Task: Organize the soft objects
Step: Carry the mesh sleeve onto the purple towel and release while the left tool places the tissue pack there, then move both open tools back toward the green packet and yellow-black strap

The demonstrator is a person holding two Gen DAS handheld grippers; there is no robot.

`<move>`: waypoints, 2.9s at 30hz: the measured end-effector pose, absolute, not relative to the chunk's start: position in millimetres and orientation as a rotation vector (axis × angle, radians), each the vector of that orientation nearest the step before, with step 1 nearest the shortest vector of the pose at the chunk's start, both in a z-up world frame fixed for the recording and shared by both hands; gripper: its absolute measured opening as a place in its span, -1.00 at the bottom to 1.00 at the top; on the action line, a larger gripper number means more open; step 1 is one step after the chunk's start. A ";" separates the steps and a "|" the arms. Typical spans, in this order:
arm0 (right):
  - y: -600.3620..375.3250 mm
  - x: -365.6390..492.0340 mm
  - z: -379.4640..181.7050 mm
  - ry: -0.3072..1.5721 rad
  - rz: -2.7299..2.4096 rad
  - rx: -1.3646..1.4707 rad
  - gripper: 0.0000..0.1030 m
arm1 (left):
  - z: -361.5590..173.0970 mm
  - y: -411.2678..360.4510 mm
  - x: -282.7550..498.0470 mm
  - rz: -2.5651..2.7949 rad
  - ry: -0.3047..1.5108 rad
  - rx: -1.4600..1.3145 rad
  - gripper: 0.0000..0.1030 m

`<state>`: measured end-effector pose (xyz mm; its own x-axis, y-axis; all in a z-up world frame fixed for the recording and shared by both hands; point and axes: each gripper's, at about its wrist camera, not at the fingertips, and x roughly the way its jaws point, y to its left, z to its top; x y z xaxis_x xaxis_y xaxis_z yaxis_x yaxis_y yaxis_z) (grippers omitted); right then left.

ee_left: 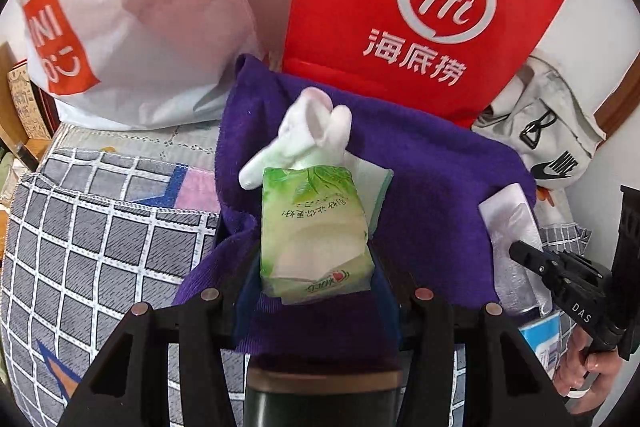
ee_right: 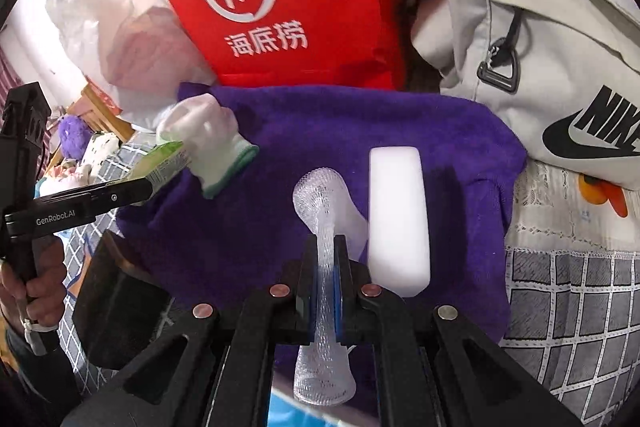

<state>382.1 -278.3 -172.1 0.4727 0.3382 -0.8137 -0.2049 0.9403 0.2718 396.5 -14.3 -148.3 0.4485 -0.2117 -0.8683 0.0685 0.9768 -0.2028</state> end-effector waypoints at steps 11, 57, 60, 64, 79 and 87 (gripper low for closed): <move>-287.5 393.8 -185.9 1.081 0.314 0.168 -0.85 | -164.8 -12.5 402.5 -0.197 1.139 -0.132 -0.01; -250.9 219.5 -103.9 0.936 0.348 0.163 0.11 | -90.8 29.0 244.0 -0.164 1.010 -0.124 0.36; -246.9 198.5 -107.9 0.941 0.372 0.153 0.11 | -93.4 28.4 225.0 -0.180 1.004 -0.133 0.36; -237.3 163.5 -118.2 0.942 0.413 0.101 -0.04 | -101.7 25.2 203.8 -0.191 1.016 -0.145 0.35; -226.1 87.8 -189.1 1.048 0.472 0.002 -0.11 | -130.3 22.9 158.5 -0.205 1.042 -0.182 0.36; -209.9 84.5 -205.8 0.984 0.355 -0.156 -0.50 | -141.5 18.7 151.6 -0.216 1.058 -0.163 0.36</move>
<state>84.5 -209.9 -205.8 0.5019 0.2227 -0.8358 -0.3625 0.9315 0.0305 151.6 18.7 -141.5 0.4725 -0.2534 -0.8441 0.0973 0.9669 -0.2358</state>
